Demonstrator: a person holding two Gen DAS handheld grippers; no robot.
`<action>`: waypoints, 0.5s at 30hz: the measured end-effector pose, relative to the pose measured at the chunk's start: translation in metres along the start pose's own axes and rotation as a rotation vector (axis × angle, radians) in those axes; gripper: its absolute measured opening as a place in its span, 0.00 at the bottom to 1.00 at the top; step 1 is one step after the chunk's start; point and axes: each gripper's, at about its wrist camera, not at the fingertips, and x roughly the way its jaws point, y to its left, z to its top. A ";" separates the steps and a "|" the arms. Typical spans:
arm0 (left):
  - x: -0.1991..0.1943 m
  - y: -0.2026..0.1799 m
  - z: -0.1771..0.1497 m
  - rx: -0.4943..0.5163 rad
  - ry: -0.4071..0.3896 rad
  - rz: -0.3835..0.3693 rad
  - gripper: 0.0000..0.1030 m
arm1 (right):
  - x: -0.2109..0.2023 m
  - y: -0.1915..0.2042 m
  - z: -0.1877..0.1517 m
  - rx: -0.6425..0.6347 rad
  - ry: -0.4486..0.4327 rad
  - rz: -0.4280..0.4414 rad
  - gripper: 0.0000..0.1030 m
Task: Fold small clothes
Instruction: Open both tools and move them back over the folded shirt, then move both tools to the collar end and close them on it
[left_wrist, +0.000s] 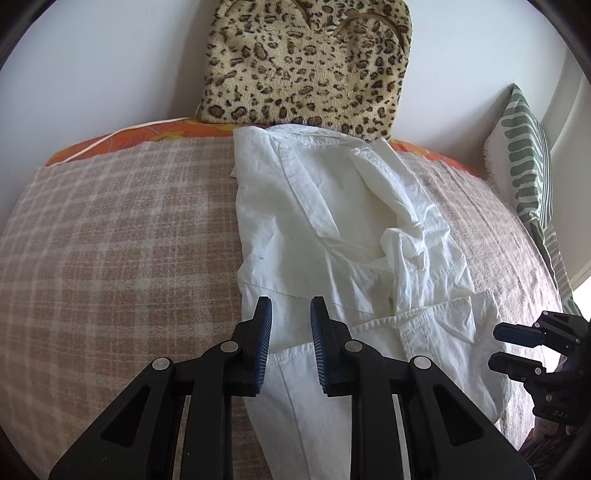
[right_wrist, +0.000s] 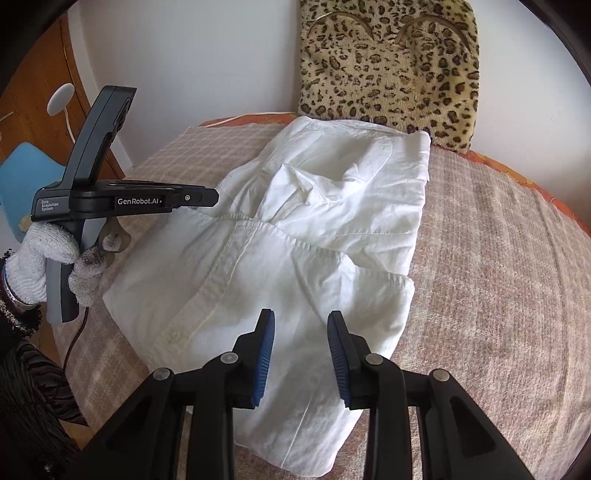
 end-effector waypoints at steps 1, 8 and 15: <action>-0.006 0.003 0.004 -0.012 -0.015 -0.008 0.19 | -0.004 -0.003 0.003 0.003 -0.021 0.002 0.32; -0.030 0.022 0.025 -0.007 -0.029 -0.040 0.24 | -0.015 -0.038 0.023 0.091 -0.092 0.001 0.43; -0.019 0.036 0.045 0.001 0.005 -0.075 0.42 | -0.010 -0.071 0.054 0.128 -0.138 0.030 0.70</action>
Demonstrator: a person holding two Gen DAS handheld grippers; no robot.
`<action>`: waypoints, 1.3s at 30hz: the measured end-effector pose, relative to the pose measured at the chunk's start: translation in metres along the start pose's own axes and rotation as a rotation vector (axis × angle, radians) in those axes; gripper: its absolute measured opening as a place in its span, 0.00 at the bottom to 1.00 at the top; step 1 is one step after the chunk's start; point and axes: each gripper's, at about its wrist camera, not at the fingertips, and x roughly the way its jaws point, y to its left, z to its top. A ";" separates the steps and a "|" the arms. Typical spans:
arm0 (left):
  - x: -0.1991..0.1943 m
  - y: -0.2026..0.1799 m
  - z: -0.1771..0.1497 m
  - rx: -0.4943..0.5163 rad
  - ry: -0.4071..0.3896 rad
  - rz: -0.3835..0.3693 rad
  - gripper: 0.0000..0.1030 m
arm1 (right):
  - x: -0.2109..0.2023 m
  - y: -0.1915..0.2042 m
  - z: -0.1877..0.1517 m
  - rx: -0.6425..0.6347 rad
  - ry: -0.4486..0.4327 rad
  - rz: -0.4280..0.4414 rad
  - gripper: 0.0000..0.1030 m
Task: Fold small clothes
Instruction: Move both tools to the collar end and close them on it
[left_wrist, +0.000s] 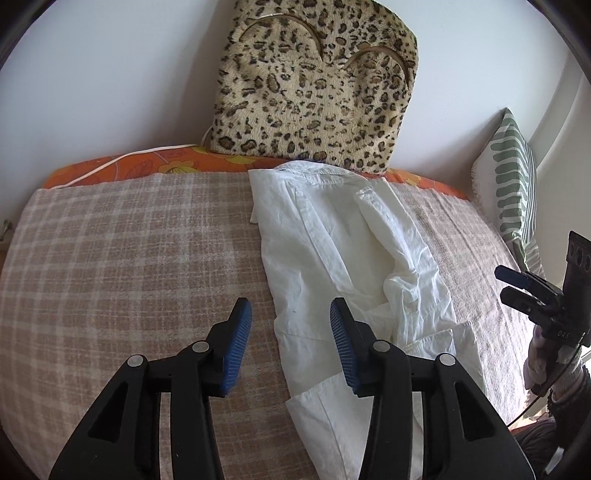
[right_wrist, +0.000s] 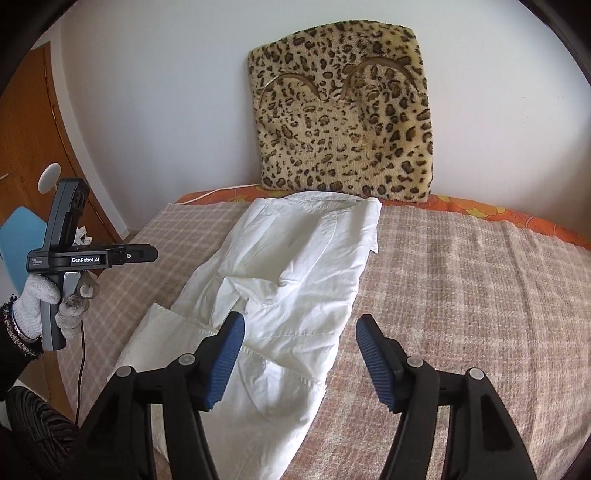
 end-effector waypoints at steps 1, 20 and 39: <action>0.004 0.001 0.003 -0.004 0.001 -0.006 0.42 | 0.006 -0.005 0.007 0.003 0.009 0.010 0.73; 0.125 0.035 0.074 -0.083 0.050 -0.057 0.42 | 0.138 -0.121 0.080 0.248 0.098 0.179 0.58; 0.181 0.046 0.101 -0.081 0.026 -0.054 0.20 | 0.202 -0.160 0.093 0.352 0.139 0.283 0.07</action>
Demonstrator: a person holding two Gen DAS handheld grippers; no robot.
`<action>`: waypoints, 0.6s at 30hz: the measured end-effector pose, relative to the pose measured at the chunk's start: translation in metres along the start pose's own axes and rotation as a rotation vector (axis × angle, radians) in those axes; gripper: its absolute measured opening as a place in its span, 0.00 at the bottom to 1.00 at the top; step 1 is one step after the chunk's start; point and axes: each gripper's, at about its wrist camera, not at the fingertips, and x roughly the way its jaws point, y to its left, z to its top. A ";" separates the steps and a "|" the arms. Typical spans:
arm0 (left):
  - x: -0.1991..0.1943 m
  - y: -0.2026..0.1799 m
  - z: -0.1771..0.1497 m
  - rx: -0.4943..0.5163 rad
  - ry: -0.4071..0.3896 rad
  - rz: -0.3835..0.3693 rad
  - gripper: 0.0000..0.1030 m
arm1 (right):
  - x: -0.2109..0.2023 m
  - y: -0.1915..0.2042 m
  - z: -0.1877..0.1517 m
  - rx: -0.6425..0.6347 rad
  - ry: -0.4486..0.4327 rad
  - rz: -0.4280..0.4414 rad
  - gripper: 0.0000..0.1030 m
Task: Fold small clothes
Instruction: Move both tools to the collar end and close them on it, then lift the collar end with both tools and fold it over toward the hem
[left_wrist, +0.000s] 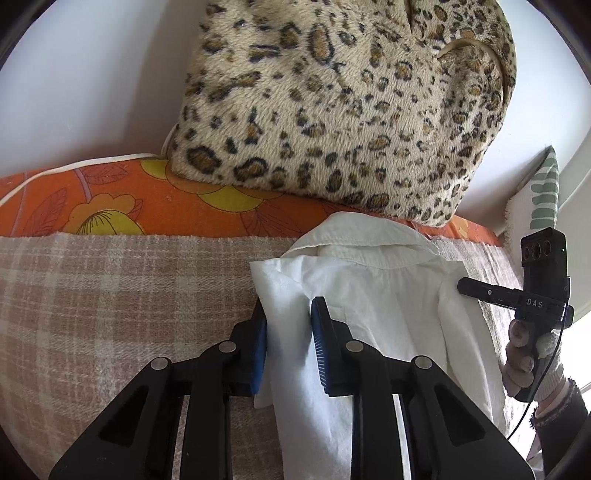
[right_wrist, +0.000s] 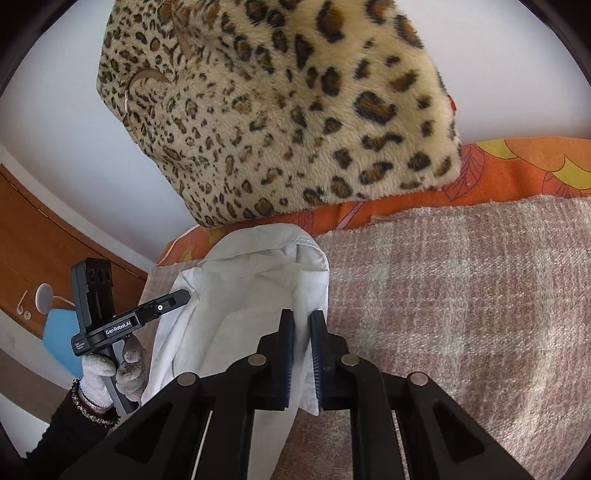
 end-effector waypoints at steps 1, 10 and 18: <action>0.000 0.001 0.001 -0.002 -0.001 -0.003 0.20 | -0.001 -0.003 0.000 0.008 -0.003 0.009 0.07; 0.007 0.007 0.009 -0.079 -0.005 -0.033 0.06 | 0.017 0.017 0.012 -0.059 0.053 -0.019 0.29; -0.001 -0.004 0.012 -0.053 -0.049 -0.032 0.03 | 0.010 0.021 0.015 -0.066 0.028 0.001 0.04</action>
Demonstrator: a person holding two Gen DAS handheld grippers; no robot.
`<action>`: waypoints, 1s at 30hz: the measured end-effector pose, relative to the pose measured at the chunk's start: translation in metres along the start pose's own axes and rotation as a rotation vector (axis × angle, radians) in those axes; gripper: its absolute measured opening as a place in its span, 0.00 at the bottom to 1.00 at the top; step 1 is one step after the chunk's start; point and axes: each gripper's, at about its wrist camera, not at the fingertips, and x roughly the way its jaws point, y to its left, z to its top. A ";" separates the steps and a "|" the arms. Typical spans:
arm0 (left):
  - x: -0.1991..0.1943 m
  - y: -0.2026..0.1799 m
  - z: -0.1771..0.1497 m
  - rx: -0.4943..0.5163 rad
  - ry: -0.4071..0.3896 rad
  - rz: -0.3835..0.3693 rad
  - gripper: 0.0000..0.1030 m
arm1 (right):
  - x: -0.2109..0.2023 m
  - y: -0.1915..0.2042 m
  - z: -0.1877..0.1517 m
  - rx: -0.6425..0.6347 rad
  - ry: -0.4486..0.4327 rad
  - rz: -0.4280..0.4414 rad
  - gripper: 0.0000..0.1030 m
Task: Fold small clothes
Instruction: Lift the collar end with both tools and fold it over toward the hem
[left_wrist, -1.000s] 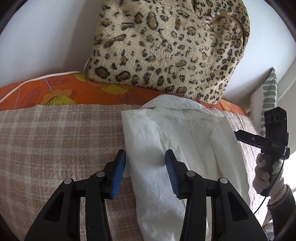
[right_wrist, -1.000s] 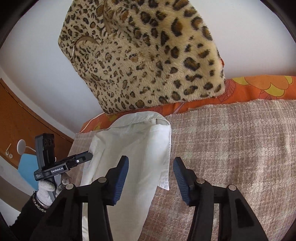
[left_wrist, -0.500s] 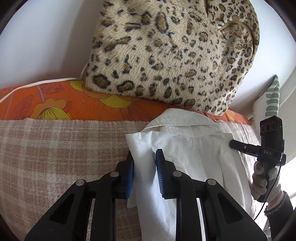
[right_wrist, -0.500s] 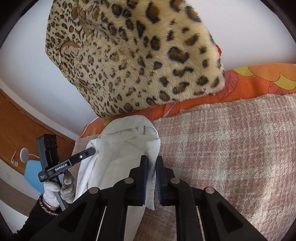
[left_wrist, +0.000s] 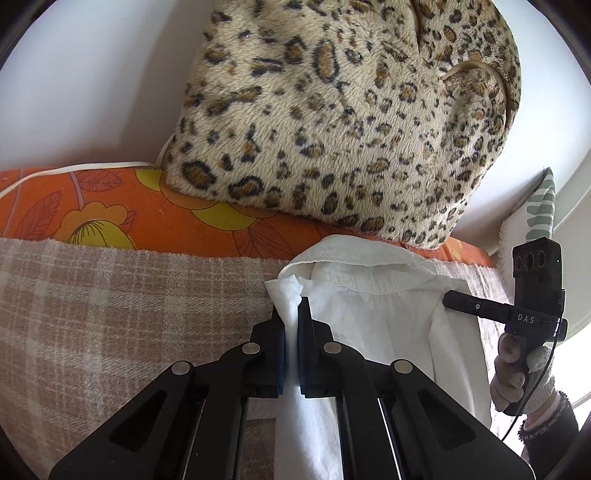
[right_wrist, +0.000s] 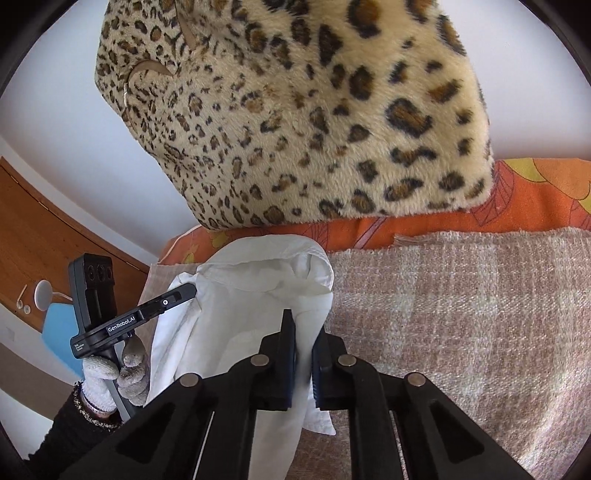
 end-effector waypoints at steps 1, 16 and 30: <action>-0.003 -0.001 0.001 0.003 -0.007 -0.003 0.03 | -0.002 0.002 0.001 -0.005 -0.002 0.001 0.04; -0.070 -0.035 0.008 0.082 -0.120 -0.046 0.03 | -0.057 0.064 0.020 -0.158 -0.077 0.033 0.03; -0.170 -0.073 -0.038 0.211 -0.215 -0.052 0.03 | -0.125 0.142 -0.024 -0.319 -0.125 0.004 0.02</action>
